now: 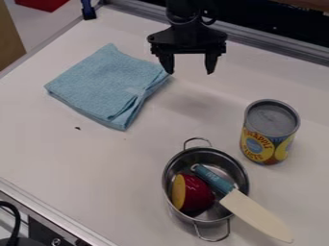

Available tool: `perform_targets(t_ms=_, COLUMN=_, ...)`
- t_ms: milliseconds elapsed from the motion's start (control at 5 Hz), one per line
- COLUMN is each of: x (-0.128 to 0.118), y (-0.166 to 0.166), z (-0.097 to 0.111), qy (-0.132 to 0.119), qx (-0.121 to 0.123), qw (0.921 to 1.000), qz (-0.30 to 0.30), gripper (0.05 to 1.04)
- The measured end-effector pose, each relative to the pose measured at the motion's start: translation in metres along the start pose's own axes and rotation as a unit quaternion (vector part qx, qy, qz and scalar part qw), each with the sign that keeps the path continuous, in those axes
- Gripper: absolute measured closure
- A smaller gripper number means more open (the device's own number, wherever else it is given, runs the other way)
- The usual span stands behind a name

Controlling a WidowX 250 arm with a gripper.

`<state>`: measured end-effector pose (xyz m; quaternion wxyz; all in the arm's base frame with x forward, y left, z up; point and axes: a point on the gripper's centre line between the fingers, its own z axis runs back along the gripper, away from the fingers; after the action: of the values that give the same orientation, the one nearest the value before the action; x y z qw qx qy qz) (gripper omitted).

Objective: Moving the can to the upper of the table .

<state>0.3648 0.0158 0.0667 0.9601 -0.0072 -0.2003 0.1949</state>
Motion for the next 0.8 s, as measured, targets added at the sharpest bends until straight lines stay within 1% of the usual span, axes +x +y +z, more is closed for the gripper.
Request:
perform_targets(t_ms=200, x=-0.009, y=0.003, z=-0.009, qy=0.020, qx=0.008, qw=0.9998, qz=0.001, gripper=0.084)
perform_targets(t_ms=400, x=-0.021, y=0.005, z=0.004, qy=0.050, qx=0.035, qw=0.9980, qz=0.016, gripper=0.084)
perform_targets(t_ms=600, x=-0.023, y=0.004, z=0.026, qy=0.059, qx=0.029, qw=0.9976, qz=0.023, gripper=0.084)
perform_targets(t_ms=800, x=-0.032, y=-0.002, z=0.034, qy=0.085, qx=0.025, qw=0.9960, qz=0.011, gripper=0.084)
